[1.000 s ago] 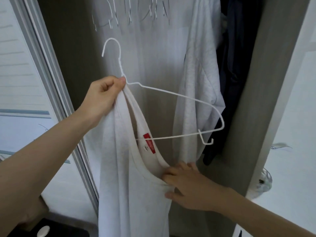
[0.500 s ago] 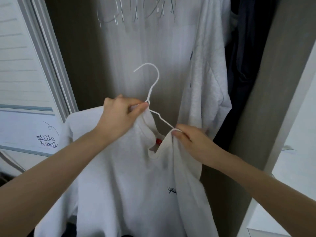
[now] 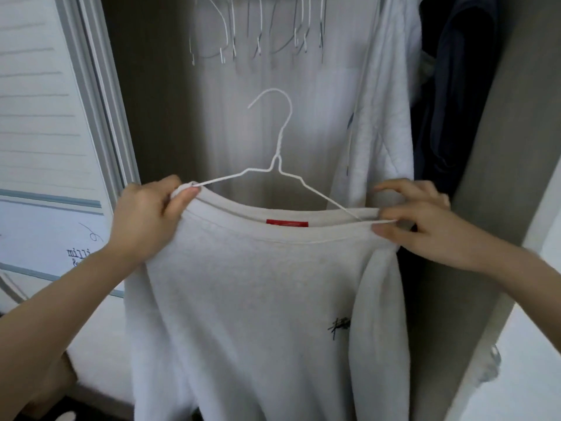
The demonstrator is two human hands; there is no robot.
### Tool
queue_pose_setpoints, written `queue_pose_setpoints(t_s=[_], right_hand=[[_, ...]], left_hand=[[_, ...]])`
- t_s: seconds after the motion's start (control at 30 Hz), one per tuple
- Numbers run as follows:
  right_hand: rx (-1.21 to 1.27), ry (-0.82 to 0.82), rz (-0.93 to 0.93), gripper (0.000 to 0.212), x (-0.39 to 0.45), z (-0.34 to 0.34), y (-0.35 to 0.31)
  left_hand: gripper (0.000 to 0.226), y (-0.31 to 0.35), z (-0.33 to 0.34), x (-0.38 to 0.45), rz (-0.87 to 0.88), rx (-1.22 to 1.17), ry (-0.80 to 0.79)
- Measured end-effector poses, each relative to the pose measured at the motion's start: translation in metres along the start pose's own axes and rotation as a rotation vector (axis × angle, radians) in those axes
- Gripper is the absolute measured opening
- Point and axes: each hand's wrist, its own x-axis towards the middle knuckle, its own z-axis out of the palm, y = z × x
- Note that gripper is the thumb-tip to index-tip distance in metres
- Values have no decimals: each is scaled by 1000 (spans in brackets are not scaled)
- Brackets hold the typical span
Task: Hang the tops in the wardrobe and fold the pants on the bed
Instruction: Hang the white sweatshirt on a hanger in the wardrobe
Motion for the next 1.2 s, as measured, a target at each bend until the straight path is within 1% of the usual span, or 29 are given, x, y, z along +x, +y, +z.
queue_pose_setpoints(t_s=[0.07, 0.13, 0.17, 0.2, 0.23, 0.27, 0.3, 0.33, 0.4, 0.43, 0.47, 0.53, 0.57, 0.6, 0.63, 0.67, 0.73, 0.87, 0.9, 0.97, 1.03, 1.1, 1.13, 1.2], right_hand=[[-322, -80, 9, 32, 0, -10, 8], [-515, -178, 14, 41, 5, -18, 12], [-580, -202, 20, 42, 9, -22, 12], [-625, -194, 20, 42, 13, -25, 10], [-654, -154, 14, 42, 18, -26, 7], [-642, -87, -10, 41, 22, -25, 1], [-581, -29, -32, 40, 27, -20, -8], [-445, 11, -57, 35, 32, -14, -18], [-47, -5, -44, 28, 41, 3, -35], [123, -17, -22, 30, 45, 11, -41], [241, -6, -5, 32, 45, 17, -42], [316, 76, 30, 26, 39, 23, -38], [326, 101, 65, 30, 36, 25, -36], [355, 96, 111, 41, 31, 28, -34], [420, 55, 153, 48, 26, 31, -34], [498, 22, 173, 50, 24, 33, -36], [584, -1, 166, 45, 20, 35, -41], [564, -7, 119, 37, 27, 29, -51], [634, -5, 138, 36, 30, 27, -56], [870, 18, 238, 36, 40, 21, -69], [1100, 26, 311, 34, 53, 12, -85], [1247, 5, 347, 34, 64, 1, -98], [1296, -4, 370, 35, 68, -4, -104], [1363, 16, 433, 34, 75, -17, -112]], left_hand=[[54, -8, 0, 4, 47, 57, 14], [55, -10, -1, 8, 144, 144, 2], [57, -10, -1, 9, 215, 192, -2], [58, -10, -1, 11, 292, 232, 0], [59, -9, -1, 11, 350, 255, 0], [59, -8, 0, 11, 372, 256, -2], [57, -4, 2, 12, 349, 233, -7], [51, 0, 4, 13, 289, 182, -12], [37, 6, 9, 15, 146, 12, -23], [35, 6, 10, 16, 75, -75, -20], [34, 5, 10, 15, 12, -144, -13], [33, -6, 8, 12, -54, -182, 20], [33, -12, 6, 11, -74, -169, 34], [34, -17, 4, 10, -92, -158, 36], [35, -21, 3, 9, -110, -152, 32], [36, -24, 2, 10, -124, -148, 32], [39, -29, 1, 12, -145, -134, 38], [39, -37, 1, 24, -133, -101, 40], [38, -39, 1, 30, -128, -105, 18], [36, -44, 2, 49, -139, -82, -43], [36, -47, 3, 70, -192, 11, -115], [37, -45, 8, 87, -254, 66, -189], [36, -42, 12, 93, -271, 53, -226], [36, -28, 20, 103, -270, -61, -294]])
